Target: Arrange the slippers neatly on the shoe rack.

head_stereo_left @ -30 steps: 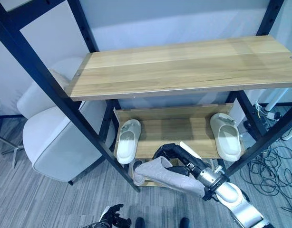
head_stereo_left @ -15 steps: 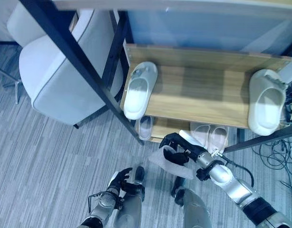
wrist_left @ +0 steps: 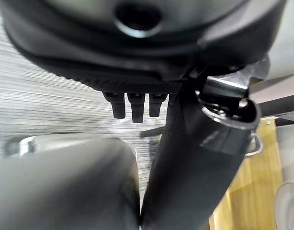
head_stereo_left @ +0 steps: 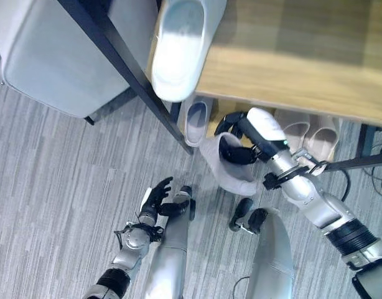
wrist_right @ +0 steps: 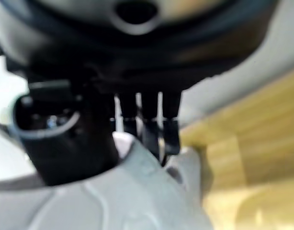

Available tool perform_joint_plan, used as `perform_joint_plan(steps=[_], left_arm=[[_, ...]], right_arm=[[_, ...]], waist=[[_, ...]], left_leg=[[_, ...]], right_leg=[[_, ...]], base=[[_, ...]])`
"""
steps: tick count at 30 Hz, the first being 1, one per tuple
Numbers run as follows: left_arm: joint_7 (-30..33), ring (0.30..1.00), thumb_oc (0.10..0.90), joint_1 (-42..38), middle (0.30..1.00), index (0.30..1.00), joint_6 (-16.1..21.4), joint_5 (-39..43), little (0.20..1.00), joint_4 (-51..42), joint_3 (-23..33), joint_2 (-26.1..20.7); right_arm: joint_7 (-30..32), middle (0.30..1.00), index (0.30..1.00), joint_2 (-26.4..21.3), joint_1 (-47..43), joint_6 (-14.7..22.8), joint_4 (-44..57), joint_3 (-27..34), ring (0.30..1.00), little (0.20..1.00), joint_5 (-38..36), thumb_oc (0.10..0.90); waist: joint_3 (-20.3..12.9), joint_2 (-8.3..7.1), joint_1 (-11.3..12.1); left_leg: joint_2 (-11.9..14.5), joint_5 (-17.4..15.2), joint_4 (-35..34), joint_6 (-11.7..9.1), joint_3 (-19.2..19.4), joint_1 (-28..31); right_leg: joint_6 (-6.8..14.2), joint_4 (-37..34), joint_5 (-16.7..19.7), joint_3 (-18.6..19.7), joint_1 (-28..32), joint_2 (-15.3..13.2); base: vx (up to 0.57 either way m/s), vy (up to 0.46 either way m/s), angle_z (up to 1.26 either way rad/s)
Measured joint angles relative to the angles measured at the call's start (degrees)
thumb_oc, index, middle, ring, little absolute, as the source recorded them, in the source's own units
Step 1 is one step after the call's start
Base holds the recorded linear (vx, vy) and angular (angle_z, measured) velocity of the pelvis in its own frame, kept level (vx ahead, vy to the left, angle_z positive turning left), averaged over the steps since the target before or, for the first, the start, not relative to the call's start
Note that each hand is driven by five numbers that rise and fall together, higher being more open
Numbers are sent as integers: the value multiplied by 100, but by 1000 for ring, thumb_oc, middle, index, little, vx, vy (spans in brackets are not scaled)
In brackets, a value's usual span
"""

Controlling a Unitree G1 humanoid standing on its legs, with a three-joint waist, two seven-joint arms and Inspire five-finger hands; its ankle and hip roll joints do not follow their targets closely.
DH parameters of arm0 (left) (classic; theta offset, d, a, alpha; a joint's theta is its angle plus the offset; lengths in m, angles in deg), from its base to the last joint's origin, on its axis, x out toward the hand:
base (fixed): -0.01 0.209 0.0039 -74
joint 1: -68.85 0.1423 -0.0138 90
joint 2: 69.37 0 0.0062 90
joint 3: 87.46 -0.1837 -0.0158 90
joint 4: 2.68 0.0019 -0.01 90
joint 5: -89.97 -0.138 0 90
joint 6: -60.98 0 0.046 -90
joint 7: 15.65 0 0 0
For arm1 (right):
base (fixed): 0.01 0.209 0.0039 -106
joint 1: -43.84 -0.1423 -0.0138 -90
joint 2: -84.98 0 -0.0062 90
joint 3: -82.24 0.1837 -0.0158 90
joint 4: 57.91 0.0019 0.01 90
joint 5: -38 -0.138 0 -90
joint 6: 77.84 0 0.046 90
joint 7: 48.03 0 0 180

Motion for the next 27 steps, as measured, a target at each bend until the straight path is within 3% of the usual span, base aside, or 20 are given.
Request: perform_joint_plan(steps=[3,9,12,18,27], left_arm=[[170,900,800,68,900,900,11,98,900,-667,-15,-199],[322,900,800,50,900,900,206,597,900,-1530,101,-653],[542,900,800,44,900,900,260,866,900,-1929,227,-838],[726,900,800,318,900,900,319,1012,900,-2391,-40,-1161],[804,900,800,599,900,900,571,1220,900,-2550,-257,-1220]], right_arm=[[277,300,300,-395,-41,-6,36,191,300,300,373,400],[668,300,300,-1119,-466,-219,53,167,300,300,811,400],[737,300,300,-1427,-892,-267,73,-238,300,300,834,400],[940,300,300,-1466,-1307,-293,-75,-1003,300,300,812,400],[1257,300,300,-1477,-2296,-381,-735,-1812,300,300,790,400]], waist=[[8,6,-61],[85,22,-222],[554,10,-307],[625,-106,-232],[634,-123,28]], left_leg=[[-13,-320,901,194,28,-669],[-25,-884,2720,303,42,-1969],[-2,-1186,3450,236,106,-1961],[-9,-1559,4193,315,314,-1870],[-10,-1978,5023,296,238,-1773]], right_leg=[[-60,820,-225,225,-713,-64],[-42,2475,-583,671,-2092,-105],[8,3181,-790,961,-2204,-66],[138,3974,-1065,1410,-2336,-49],[247,4701,-1378,1582,-2237,-69]], base=[[98,51,-10],[103,17,-14],[67,2,-8],[82,19,-1],[9,3,0]])
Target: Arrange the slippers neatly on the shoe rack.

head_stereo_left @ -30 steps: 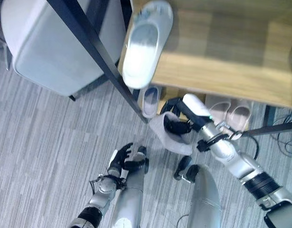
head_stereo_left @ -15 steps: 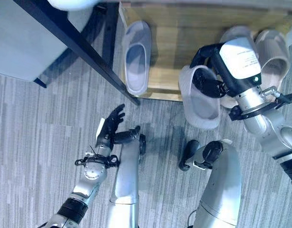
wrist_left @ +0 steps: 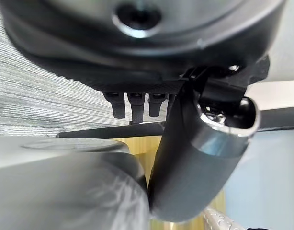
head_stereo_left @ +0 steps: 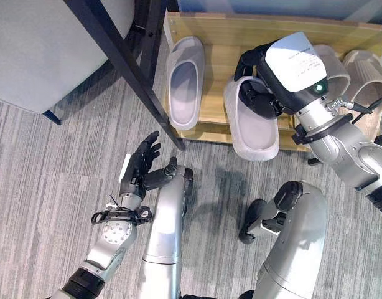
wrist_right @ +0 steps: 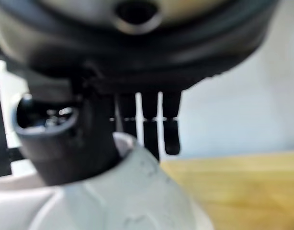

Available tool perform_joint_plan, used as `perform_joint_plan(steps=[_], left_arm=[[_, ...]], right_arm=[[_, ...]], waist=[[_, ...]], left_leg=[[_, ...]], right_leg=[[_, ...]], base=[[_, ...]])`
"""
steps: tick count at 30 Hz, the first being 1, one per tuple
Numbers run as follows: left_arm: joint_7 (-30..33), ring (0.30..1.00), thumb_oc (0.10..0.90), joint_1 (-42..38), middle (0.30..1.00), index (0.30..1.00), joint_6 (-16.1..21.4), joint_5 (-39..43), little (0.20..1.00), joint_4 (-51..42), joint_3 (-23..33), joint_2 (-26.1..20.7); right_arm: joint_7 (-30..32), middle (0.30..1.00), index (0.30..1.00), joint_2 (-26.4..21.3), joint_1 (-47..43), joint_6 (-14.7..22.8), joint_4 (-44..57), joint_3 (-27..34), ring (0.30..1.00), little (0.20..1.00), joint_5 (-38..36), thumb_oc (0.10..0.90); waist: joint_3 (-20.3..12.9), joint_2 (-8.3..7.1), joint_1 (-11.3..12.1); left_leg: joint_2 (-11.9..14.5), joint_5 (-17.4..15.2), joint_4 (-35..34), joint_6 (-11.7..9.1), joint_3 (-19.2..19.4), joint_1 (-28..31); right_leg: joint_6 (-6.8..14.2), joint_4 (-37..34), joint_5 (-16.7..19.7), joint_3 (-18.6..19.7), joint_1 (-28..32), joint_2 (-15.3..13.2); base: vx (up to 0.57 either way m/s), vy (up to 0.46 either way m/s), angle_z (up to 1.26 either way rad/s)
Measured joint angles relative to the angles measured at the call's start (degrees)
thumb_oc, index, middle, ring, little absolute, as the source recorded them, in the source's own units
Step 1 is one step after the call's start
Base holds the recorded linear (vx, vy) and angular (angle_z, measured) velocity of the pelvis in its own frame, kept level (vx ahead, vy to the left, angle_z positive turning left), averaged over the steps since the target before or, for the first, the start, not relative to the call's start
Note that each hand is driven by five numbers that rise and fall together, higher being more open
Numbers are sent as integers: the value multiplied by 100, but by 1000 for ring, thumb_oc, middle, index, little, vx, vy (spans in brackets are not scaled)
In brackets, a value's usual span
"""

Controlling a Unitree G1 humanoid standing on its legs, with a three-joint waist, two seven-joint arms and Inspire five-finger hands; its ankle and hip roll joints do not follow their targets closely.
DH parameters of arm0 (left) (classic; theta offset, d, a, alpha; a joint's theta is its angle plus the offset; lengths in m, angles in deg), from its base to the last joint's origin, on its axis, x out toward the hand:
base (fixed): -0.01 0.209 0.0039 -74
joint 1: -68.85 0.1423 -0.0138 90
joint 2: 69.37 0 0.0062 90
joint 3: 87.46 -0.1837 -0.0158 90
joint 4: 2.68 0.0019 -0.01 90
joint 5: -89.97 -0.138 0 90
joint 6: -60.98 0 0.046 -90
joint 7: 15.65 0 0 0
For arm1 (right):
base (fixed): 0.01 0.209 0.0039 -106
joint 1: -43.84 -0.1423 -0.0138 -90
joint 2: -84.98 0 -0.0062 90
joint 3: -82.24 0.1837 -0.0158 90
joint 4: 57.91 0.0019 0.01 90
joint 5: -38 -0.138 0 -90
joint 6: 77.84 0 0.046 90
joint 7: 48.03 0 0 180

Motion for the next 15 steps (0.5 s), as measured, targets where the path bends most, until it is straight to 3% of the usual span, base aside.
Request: perform_joint_plan(steps=[7,15], left_arm=[[0,900,800,161,900,900,82,24,900,33,0,-133],[-56,900,800,891,900,900,-328,-11,900,700,-519,-370]], right_arm=[[225,300,300,10,-186,-163,-666,-129,300,300,21,400],[589,300,300,26,-271,-386,-1336,-218,300,300,156,400]], waist=[[-1,3,206],[19,48,402]], left_leg=[[-136,-133,209,-73,-50,-13],[-411,-233,213,-102,-149,6]], right_leg=[[71,273,-263,52,60,-111],[106,362,-571,-53,283,-366]], base=[[23,-20,11],[22,-43,17]])
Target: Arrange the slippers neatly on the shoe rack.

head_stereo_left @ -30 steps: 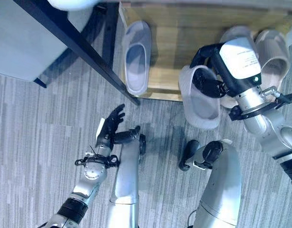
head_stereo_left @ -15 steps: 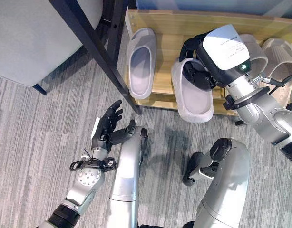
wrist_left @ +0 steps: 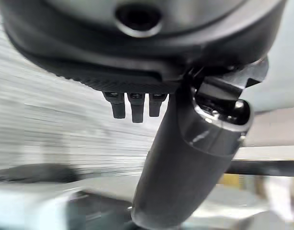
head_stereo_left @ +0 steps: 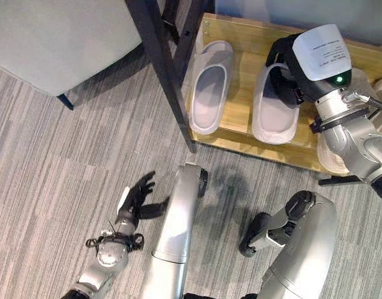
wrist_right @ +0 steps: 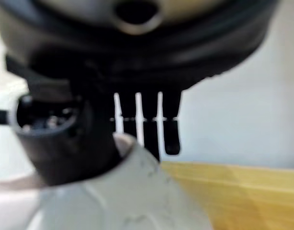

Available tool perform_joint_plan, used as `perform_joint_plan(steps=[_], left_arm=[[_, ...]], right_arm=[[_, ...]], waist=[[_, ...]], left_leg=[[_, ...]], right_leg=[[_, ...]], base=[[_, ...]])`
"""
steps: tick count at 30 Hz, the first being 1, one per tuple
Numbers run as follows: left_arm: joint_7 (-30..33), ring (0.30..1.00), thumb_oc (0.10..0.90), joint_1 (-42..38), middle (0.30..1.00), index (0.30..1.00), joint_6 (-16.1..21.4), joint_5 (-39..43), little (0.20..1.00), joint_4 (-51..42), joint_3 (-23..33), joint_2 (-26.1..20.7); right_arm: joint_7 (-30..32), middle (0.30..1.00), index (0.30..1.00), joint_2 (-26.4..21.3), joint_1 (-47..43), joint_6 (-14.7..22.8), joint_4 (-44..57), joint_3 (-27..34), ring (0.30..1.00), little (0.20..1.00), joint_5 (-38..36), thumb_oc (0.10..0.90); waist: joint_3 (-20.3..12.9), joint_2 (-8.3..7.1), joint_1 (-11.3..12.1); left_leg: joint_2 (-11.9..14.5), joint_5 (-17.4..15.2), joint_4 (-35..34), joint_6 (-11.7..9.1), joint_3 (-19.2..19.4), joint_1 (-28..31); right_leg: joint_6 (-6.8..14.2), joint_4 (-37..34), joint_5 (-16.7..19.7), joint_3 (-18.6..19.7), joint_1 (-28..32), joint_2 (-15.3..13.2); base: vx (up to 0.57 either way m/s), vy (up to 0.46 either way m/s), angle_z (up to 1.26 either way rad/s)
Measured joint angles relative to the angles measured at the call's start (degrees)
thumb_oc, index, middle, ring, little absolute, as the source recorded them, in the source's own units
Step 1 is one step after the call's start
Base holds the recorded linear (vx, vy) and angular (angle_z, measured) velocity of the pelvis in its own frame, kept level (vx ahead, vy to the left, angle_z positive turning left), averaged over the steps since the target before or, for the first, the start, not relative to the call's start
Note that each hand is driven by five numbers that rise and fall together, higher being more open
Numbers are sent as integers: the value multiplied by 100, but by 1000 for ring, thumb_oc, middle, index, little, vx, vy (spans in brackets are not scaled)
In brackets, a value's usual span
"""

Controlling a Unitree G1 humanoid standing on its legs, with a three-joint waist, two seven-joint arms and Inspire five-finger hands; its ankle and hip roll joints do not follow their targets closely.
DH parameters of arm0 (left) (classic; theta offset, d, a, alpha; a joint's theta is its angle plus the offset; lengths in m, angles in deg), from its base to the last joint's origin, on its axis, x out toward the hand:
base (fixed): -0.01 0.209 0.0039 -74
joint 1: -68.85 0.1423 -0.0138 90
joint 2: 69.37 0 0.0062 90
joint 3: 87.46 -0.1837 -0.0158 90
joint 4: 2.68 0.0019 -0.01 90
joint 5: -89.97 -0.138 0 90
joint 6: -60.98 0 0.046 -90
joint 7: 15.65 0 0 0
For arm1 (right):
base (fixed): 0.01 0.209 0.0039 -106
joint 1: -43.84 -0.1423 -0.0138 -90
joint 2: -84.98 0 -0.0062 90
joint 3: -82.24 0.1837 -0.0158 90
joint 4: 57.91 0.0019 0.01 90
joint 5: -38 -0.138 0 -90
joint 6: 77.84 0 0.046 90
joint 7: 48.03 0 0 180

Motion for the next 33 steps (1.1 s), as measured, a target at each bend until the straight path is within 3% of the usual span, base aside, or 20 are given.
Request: perform_joint_plan(steps=[6,12,13,14,18,33], left_arm=[[-75,900,800,61,900,900,5,-2,900,-21,-56,-88],[-77,900,800,44,900,900,6,-4,900,-25,-141,-197],[-77,900,800,45,900,900,6,-4,900,-27,-152,-226],[-81,900,800,42,900,900,6,-5,900,-29,-160,-264],[-83,900,800,28,900,900,7,-4,900,-40,-160,-329],[-89,900,800,-86,900,900,6,-5,900,-47,-176,-344]], right_arm=[[26,300,300,44,-54,-94,-211,-7,300,300,116,400],[135,300,300,176,-146,-113,-238,-40,300,300,209,400],[140,505,505,175,-213,-151,-274,-122,505,505,243,536],[141,900,900,175,-270,-171,-330,-175,900,900,269,800],[168,900,900,188,-640,-188,-650,-654,900,900,335,800],[-86,900,900,172,-727,32,-393,-911,900,900,82,800]], waist=[[7,57,241],[12,114,254],[12,133,258],[12,138,249],[10,163,248],[10,158,125]], left_leg=[[-184,-9,-16,-15,-113,5],[-303,-13,-13,-20,-119,-9],[-314,-19,-12,-14,-118,-9],[-318,-23,-11,-19,-116,-8],[-332,-33,-12,-21,-115,-9],[-291,-53,6,-47,-113,-18]], right_leg=[[7,13,-165,-132,174,-174],[92,28,-273,-143,288,-337],[129,27,-291,-139,304,-339],[136,27,-295,-136,305,-341],[137,33,-314,-132,305,-348],[77,98,-358,-112,235,-335]], base=[[6,-40,15],[5,-13,13],[0,-9,6],[0,0,0],[0,0,0],[-1,2,0]])
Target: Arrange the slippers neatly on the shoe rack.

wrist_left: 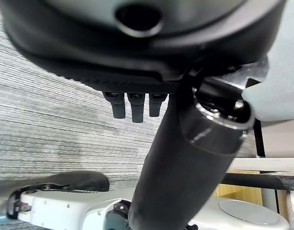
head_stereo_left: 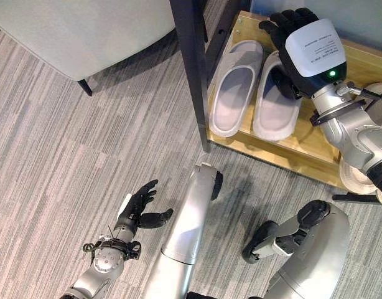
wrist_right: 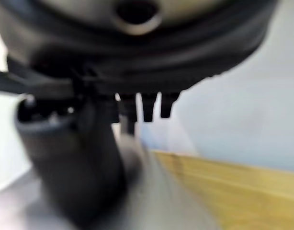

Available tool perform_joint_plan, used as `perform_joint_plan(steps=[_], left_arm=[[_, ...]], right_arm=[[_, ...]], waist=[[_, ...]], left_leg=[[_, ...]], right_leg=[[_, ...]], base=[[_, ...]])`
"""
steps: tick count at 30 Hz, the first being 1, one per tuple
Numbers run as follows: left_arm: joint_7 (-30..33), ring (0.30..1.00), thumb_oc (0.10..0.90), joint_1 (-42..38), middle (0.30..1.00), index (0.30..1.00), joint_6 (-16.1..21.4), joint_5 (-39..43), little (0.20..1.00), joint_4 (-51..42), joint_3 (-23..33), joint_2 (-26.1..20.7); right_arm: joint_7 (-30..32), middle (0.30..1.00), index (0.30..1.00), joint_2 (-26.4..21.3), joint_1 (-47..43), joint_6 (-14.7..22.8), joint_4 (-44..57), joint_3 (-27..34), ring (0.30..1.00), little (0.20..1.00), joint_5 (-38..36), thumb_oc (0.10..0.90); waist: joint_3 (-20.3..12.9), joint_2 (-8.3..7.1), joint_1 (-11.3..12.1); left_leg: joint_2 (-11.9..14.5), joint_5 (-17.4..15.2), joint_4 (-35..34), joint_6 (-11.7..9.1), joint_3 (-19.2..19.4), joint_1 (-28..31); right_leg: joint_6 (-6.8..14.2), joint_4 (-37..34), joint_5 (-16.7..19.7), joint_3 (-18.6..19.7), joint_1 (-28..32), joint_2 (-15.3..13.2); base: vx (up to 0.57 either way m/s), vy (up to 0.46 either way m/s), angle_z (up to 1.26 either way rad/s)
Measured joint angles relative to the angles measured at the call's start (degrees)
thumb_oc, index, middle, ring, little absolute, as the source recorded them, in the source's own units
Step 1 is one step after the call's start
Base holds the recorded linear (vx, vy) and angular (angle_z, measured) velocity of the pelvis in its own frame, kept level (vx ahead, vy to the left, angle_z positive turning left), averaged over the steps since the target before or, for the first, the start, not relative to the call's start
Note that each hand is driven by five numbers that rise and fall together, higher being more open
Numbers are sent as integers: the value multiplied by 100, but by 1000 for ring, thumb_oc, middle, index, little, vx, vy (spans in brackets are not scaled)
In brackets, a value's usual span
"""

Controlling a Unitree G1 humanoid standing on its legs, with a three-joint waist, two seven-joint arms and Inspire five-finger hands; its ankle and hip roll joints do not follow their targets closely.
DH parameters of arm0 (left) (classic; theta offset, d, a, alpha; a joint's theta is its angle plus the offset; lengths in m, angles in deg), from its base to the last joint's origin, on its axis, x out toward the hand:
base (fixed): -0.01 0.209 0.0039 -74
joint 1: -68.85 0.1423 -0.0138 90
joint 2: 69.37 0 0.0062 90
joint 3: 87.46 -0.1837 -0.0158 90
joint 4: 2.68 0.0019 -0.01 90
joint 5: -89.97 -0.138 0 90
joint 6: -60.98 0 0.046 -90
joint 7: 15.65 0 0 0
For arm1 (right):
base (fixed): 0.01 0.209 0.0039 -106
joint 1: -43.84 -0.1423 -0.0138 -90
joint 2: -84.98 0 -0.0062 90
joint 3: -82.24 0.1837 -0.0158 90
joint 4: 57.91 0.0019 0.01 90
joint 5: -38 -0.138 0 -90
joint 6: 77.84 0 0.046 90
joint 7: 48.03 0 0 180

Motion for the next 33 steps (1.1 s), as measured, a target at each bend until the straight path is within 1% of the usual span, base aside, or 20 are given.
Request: perform_joint_plan(steps=[5,7,9,10,12,14,16,18,24,30,33], left_arm=[[0,900,800,-5,900,900,-1,3,900,-11,5,-13],[0,900,800,-2,900,900,-1,3,900,-12,15,-15],[0,900,800,-2,900,900,-1,3,900,-15,20,-16],[0,900,800,5,900,900,-2,3,900,-17,25,-16],[2,900,800,14,900,900,-2,3,900,-18,33,-16],[2,900,800,17,900,900,-3,3,900,-22,50,-16],[2,900,800,13,900,900,-3,3,900,-24,83,-16],[2,900,800,11,900,900,-3,2,900,-29,129,-16],[4,900,800,13,900,900,-7,0,900,-40,156,-16],[5,900,800,13,900,900,-8,1,900,-62,161,-18],[5,900,800,14,900,900,-8,3,900,-61,164,-23]], right_arm=[[-210,900,900,1,2,113,263,-69,900,900,-262,800],[-311,900,900,-2,5,104,404,-68,900,900,-445,800],[-330,900,900,0,5,134,500,-68,900,900,-460,800],[-353,900,900,-6,6,119,590,-68,900,900,-481,800],[-417,900,900,-19,6,124,784,-62,900,900,-502,800],[-432,900,900,-19,7,126,956,-62,900,900,-524,800],[-439,900,900,-22,13,129,1095,-61,900,900,-555,800],[-445,900,900,-61,26,134,1231,-47,900,900,-565,800],[-506,900,900,-106,26,176,1565,-1,900,900,-564,800],[-569,900,900,-112,26,184,1546,-3,900,900,-564,800],[-564,900,900,-99,-4,166,1376,-45,900,900,-526,800]], waist=[[3,-6,-79],[4,-11,-108],[4,-13,-96],[5,-19,-111],[5,-20,-157],[8,-39,-215],[7,-110,-244],[11,-139,-257],[17,-179,-361],[19,-197,-357],[19,-197,-346]], left_leg=[[23,-6,12,0,6,-4],[44,-12,18,7,6,-4],[100,-48,42,27,5,5],[115,-70,59,4,4,16],[138,-107,104,22,3,16],[155,-131,136,34,13,2],[209,-170,162,56,57,3],[217,-204,200,44,58,4],[229,-212,214,37,77,5],[303,-249,279,28,71,16],[327,-283,329,30,60,26]], right_leg=[[-2,6,1,7,-25,17],[-7,6,4,7,-34,37],[-19,6,11,5,-44,93],[-35,12,19,5,-51,101],[-34,35,18,8,-53,106],[-31,56,17,21,-71,115],[-29,79,18,80,-132,178],[-24,115,14,98,-149,192],[-24,136,14,131,-182,203],[-33,186,19,138,-220,248],[-35,216,20,143,-222,286]], base=[[-3,4,-1],[-11,13,-6],[-12,4,-12],[-17,4,-12],[-12,4,-7],[-9,1,-5],[-12,4,-10],[-17,4,-5],[0,0,0],[-16,2,-6],[-10,5,-6]])
